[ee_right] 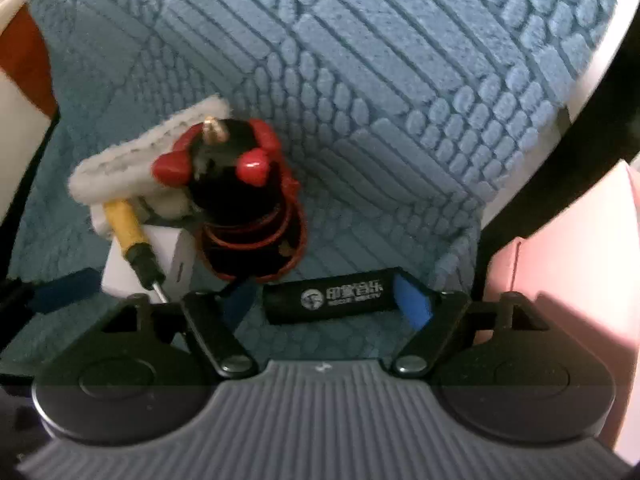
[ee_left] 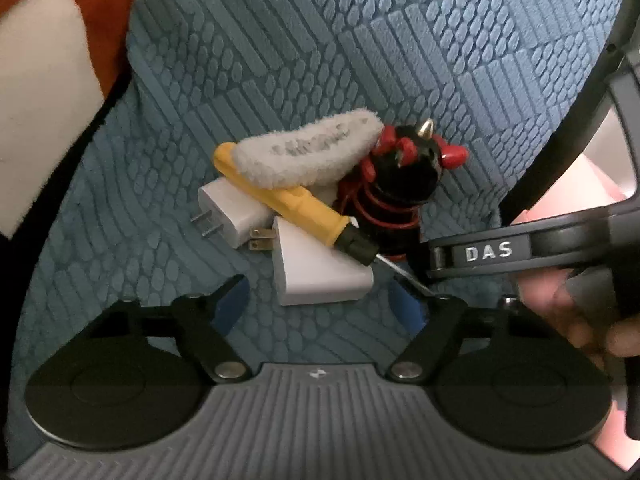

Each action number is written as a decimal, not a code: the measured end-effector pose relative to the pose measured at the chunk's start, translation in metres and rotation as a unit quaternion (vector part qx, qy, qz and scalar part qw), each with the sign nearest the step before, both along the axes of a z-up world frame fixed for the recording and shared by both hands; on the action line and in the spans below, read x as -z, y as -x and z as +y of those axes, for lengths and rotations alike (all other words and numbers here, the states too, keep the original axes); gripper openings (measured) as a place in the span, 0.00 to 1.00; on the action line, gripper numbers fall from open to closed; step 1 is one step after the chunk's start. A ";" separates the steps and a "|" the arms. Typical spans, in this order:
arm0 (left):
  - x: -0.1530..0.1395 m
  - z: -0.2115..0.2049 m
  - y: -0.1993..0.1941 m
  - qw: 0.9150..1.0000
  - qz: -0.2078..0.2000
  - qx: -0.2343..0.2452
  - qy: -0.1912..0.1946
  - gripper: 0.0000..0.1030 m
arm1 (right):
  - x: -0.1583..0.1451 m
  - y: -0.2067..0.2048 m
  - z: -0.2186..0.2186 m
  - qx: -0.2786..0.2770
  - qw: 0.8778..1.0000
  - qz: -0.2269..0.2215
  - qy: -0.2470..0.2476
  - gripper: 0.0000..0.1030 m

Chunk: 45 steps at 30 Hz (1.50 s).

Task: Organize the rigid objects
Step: 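Close the right tool on the black USB stick, then grasp the white charger cube with the left tool while the right tool lifts the USB stick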

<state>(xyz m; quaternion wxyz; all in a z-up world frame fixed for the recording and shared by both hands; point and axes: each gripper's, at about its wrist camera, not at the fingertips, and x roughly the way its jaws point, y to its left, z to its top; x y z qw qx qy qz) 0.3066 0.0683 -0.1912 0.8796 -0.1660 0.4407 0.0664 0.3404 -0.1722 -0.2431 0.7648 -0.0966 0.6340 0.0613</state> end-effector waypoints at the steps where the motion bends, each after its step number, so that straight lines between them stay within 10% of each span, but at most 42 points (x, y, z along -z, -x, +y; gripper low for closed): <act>1: 0.002 -0.001 -0.001 1.000 0.004 -0.001 -0.003 0.75 | 0.002 0.000 -0.002 0.002 1.000 0.001 0.001 0.79; 14: 0.003 -0.011 -0.005 0.999 -0.004 0.001 -0.035 0.57 | 0.033 0.014 -0.008 0.025 1.000 -0.001 0.000 0.83; 45: -0.050 0.008 0.130 0.999 0.013 -0.051 -0.013 0.56 | -0.033 0.145 0.017 0.103 0.993 0.000 -0.058 0.83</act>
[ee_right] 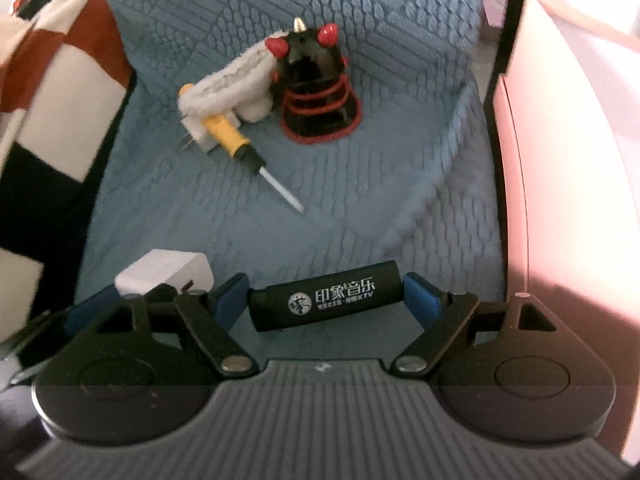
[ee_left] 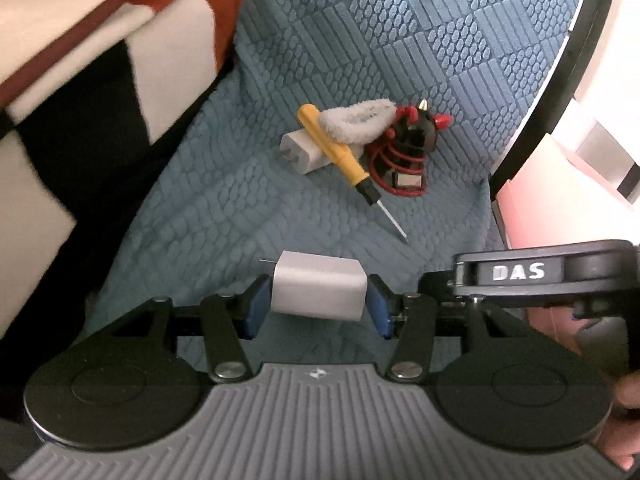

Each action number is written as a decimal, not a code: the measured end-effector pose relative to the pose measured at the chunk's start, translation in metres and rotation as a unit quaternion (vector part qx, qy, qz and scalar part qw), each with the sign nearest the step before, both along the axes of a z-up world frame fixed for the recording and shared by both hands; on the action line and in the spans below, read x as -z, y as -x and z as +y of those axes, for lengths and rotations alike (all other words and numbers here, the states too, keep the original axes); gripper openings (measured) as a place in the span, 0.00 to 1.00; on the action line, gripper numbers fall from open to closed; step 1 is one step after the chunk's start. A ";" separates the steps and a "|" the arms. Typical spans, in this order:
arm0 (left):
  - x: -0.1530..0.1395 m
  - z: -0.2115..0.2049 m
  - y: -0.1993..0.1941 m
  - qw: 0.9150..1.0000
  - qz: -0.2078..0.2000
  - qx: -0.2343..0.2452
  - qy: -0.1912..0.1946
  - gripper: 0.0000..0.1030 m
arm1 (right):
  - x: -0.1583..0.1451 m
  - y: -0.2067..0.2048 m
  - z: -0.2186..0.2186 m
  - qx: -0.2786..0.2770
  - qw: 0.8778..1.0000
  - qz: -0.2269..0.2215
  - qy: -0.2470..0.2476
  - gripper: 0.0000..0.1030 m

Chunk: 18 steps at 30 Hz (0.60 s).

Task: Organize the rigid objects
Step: 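Grasp the white charger cube with the left tool while the right tool lifts the USB stick, then lift both held objects and carry them toward the pink box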

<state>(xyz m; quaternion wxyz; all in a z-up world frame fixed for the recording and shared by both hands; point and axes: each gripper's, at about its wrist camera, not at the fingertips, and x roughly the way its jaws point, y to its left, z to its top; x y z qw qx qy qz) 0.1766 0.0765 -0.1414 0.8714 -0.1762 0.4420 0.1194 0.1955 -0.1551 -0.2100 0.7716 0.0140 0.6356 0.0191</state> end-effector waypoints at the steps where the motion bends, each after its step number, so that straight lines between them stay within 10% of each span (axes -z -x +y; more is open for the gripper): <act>1: -0.001 0.001 0.004 1.000 0.002 -0.002 0.004 0.56 | -0.003 0.004 0.000 0.006 1.000 -0.002 -0.005 0.83; 18: -0.007 0.008 0.046 0.997 0.027 -0.042 0.056 0.56 | -0.026 0.078 0.015 -0.047 0.998 -0.044 0.012 0.83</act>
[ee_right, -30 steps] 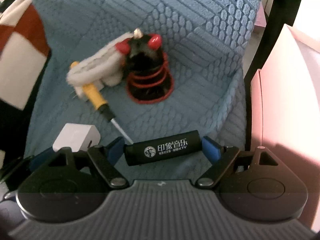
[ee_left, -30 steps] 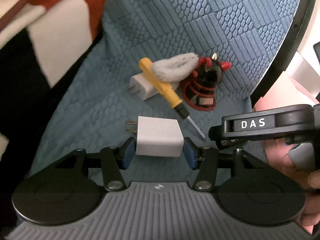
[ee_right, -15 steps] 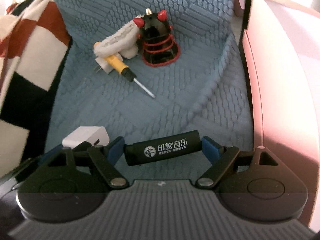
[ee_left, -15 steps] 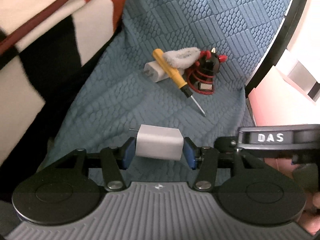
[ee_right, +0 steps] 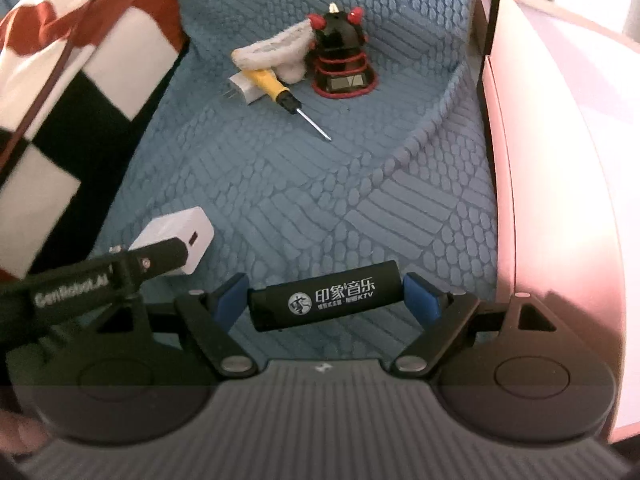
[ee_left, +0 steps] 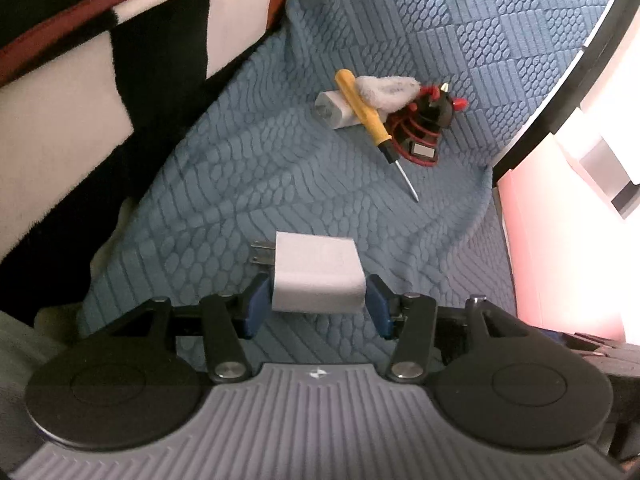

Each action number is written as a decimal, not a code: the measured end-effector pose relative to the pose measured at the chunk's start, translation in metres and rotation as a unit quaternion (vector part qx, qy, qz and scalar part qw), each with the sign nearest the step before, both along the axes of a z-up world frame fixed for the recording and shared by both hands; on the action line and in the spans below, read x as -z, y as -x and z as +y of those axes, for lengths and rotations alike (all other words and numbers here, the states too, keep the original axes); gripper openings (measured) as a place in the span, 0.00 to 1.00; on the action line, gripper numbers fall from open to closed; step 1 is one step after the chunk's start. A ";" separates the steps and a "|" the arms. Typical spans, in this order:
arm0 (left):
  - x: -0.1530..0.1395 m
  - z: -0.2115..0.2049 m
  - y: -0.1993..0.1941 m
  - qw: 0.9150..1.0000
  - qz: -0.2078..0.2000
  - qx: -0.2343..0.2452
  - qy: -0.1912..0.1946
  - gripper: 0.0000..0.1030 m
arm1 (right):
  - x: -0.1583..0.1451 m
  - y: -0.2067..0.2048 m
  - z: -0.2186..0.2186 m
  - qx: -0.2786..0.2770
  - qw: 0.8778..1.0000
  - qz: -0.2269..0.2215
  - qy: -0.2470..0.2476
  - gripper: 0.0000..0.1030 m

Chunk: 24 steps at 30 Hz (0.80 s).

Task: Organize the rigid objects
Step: 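Lift both held objects and carry them toward the pink box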

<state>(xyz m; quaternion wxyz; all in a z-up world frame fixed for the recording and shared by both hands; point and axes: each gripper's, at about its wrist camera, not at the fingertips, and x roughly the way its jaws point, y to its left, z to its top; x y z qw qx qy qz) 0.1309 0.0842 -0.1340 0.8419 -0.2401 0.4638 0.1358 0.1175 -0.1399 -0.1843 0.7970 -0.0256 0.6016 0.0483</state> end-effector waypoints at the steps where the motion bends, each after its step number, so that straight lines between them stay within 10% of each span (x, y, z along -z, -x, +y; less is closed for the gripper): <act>1: 0.000 0.000 0.000 1.000 0.000 0.001 0.000 0.56 | 0.000 0.000 0.000 -0.007 1.000 -0.005 0.008 0.83; 24: 0.012 -0.015 -0.021 0.997 0.025 0.046 -0.061 0.58 | 0.026 0.001 -0.007 -0.030 0.999 0.019 0.039 0.84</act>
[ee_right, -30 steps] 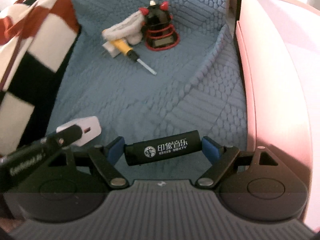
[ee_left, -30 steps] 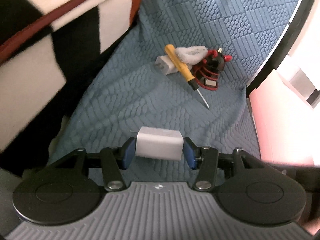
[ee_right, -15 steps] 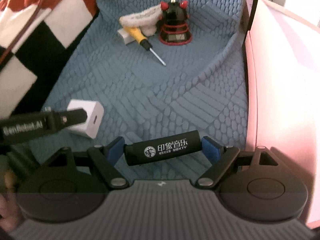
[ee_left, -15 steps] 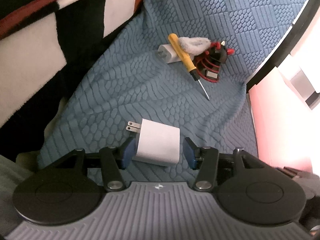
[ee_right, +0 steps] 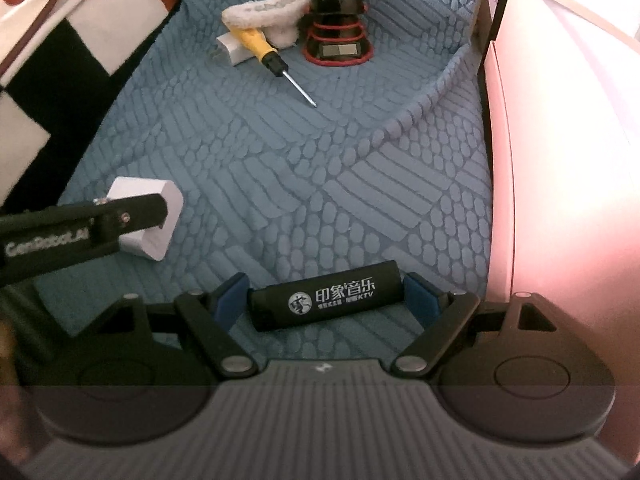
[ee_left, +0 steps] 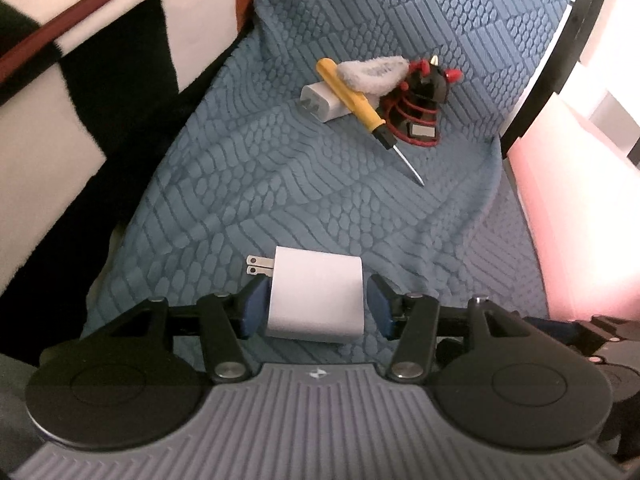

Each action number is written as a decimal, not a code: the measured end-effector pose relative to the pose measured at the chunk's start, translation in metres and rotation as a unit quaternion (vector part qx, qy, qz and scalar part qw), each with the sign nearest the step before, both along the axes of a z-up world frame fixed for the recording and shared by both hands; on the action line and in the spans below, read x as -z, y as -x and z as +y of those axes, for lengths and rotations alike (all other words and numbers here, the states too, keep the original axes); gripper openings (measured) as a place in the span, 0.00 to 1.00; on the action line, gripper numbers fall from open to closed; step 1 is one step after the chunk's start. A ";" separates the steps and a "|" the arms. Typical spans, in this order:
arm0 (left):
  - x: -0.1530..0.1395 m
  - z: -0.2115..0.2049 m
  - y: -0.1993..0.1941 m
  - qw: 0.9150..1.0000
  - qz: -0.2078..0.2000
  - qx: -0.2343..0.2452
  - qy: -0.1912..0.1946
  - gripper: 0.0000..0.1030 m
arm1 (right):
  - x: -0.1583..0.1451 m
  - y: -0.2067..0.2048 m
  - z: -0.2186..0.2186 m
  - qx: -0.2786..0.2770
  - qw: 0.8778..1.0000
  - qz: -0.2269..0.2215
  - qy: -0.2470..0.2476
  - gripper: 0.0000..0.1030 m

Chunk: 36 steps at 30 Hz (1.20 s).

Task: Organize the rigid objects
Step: 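Lift both held objects and carry them toward the pink box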

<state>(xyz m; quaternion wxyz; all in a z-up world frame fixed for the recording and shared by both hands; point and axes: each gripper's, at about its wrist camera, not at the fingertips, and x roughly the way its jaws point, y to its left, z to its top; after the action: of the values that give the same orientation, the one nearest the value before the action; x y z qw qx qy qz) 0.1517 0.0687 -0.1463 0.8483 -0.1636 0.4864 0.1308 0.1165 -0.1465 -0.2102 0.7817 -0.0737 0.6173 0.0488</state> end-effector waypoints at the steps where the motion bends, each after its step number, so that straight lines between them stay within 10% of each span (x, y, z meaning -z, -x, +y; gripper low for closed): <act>1: 0.001 0.000 -0.001 1.000 0.001 0.001 -0.002 0.58 | 0.000 0.000 0.001 -0.003 1.000 -0.001 0.003 0.84; 16: -0.002 0.009 -0.008 0.999 -0.003 -0.013 0.041 0.57 | -0.012 -0.005 0.009 -0.002 1.000 -0.023 -0.007 0.84; 36: -0.099 -0.011 0.024 0.995 -0.085 0.001 0.047 0.57 | -0.109 -0.004 0.005 0.016 0.995 -0.094 -0.028 0.84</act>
<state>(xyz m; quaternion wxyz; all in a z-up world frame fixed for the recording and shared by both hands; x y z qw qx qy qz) 0.1280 0.0581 -0.0477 0.8779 -0.2136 0.4184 0.0928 0.1204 -0.1412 -0.1008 0.8388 -0.0465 0.5405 0.0466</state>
